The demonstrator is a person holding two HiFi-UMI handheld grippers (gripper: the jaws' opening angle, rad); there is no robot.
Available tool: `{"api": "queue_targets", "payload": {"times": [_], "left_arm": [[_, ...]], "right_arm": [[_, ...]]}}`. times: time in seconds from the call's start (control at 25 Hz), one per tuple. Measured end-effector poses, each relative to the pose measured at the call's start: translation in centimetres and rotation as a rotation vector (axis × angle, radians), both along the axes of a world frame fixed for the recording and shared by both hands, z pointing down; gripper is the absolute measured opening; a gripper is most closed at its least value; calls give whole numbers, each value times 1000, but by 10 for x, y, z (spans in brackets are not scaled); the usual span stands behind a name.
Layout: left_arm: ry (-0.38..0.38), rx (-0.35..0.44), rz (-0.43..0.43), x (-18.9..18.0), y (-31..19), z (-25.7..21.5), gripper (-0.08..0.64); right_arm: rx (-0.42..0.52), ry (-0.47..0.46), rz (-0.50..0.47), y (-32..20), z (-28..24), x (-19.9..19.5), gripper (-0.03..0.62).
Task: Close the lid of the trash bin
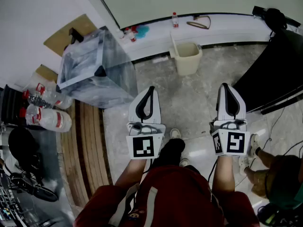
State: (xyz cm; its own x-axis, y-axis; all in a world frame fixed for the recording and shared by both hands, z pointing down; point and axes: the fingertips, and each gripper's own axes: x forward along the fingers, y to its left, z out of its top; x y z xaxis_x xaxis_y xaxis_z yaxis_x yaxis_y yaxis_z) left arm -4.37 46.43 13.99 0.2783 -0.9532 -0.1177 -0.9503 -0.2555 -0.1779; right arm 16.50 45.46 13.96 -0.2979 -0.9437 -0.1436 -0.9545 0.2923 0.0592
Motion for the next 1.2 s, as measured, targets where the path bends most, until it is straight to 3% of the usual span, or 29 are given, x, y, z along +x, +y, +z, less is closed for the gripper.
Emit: {"api": "queue_targets", "payload": {"times": [0.24, 0.52, 0.8, 1.2], "left_arm": [[26, 11, 9, -13, 92, -17, 5], [54, 8, 2, -41, 136, -19, 5], [68, 22, 8, -103, 126, -17, 5], [53, 23, 79, -207, 76, -16, 5]], "right_arm": [[-11, 3, 28, 103, -8, -4, 0], [6, -14, 43, 151, -14, -26, 0], [29, -33, 38, 142, -17, -88, 0], [34, -15, 89, 95, -16, -197, 0]]}}
